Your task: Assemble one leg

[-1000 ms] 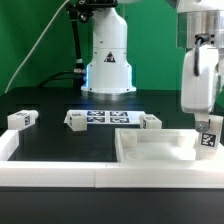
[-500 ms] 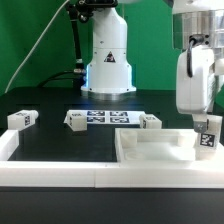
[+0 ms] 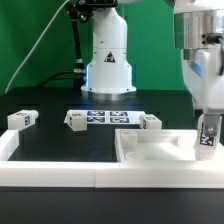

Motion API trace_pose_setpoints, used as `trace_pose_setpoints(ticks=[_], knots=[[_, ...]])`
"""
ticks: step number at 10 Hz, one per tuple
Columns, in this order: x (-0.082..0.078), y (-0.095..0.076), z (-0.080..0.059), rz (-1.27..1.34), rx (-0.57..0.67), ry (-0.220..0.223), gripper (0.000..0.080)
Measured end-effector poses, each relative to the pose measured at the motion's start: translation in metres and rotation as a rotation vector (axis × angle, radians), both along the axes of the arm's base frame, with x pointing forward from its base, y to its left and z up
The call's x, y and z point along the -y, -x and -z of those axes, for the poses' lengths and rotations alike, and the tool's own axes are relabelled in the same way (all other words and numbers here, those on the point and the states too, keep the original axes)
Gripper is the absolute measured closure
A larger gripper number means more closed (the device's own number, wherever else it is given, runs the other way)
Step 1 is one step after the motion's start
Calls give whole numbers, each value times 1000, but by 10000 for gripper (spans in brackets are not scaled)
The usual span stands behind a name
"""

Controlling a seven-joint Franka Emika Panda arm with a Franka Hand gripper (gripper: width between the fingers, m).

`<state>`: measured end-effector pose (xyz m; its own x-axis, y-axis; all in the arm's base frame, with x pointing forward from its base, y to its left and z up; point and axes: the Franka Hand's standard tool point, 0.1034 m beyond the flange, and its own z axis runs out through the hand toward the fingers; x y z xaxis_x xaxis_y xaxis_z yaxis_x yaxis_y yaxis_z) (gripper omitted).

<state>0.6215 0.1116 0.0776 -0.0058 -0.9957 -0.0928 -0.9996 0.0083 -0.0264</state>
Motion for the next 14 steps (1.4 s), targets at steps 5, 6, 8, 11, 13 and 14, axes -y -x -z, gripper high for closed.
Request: trace_pose_setpoints(ticks=[5, 6, 8, 11, 13, 14], knots=[[-1, 0, 0, -521, 38, 36, 150], [-1, 0, 0, -602, 43, 42, 150], [-1, 1, 1, -840, 55, 55, 150], [-1, 1, 1, -1046, 71, 58, 150], [-1, -1, 0, -1171, 82, 80, 151], [1, -1, 1, -1223, 80, 88, 150]])
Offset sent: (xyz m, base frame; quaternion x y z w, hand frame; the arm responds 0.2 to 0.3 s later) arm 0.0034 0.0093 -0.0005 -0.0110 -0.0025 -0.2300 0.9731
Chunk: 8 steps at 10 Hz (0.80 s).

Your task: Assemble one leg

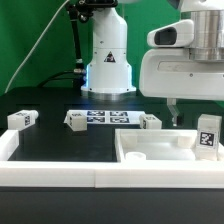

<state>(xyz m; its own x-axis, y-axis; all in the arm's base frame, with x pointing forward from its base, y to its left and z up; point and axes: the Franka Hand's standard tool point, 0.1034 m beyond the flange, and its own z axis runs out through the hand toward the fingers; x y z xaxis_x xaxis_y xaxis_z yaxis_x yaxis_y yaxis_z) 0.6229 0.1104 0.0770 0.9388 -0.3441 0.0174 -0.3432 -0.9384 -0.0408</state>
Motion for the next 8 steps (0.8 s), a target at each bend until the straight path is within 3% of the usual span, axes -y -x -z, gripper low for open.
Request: trace_pose_setpoints(ticks=[1, 2, 3, 4, 5, 8], knots=[[0, 0, 0, 14, 0, 0, 150], [0, 0, 0, 14, 0, 0, 237], [0, 0, 0, 14, 0, 0, 378], [0, 0, 0, 15, 0, 0, 378], [1, 0, 0, 23, -1, -1, 512], [1, 0, 0, 95, -3, -4, 509]])
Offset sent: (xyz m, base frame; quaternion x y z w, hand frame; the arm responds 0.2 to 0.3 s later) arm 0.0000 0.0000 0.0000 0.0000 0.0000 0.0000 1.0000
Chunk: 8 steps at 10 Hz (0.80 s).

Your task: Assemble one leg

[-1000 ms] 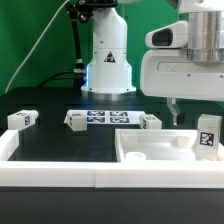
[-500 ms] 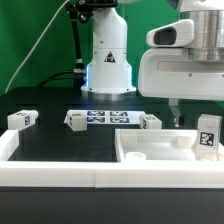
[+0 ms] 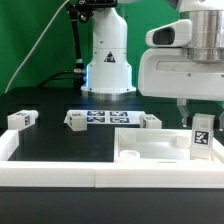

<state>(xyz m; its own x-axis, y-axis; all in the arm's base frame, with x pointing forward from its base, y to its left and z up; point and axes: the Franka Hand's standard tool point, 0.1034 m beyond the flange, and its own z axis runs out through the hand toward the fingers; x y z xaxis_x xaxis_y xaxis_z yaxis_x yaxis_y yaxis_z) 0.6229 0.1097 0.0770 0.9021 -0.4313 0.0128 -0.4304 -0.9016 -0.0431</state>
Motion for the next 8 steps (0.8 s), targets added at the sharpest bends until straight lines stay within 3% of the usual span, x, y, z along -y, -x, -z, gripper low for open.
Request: trace_pose_setpoints(ticks=[3, 8], knots=[[-3, 2, 0, 490, -22, -17, 509], [-2, 3, 2, 990, -43, -41, 508]])
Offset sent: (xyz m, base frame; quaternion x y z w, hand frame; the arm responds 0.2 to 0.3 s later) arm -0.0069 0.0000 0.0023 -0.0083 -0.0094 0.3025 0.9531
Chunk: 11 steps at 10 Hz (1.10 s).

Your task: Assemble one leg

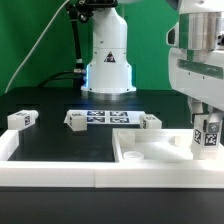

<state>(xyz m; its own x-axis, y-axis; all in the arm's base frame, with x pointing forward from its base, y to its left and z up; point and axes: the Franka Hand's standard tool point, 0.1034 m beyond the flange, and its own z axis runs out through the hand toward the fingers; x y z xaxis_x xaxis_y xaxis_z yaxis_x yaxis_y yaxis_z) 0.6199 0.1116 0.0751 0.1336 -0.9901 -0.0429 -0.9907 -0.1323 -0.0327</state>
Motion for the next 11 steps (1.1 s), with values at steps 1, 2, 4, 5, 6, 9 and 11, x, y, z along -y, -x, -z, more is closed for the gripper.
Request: trace_pose_setpoints(ticks=[1, 2, 4, 5, 6, 9, 11], knots=[[1, -2, 0, 43, 13, 2, 508], [1, -2, 0, 147, 8, -6, 508], [0, -2, 0, 365, -4, -18, 508], [-2, -1, 0, 469, -7, -21, 508], [-4, -1, 0, 536, -10, -24, 508], [-3, -2, 0, 514, -9, -36, 507], [-3, -1, 0, 459, -15, -35, 341]])
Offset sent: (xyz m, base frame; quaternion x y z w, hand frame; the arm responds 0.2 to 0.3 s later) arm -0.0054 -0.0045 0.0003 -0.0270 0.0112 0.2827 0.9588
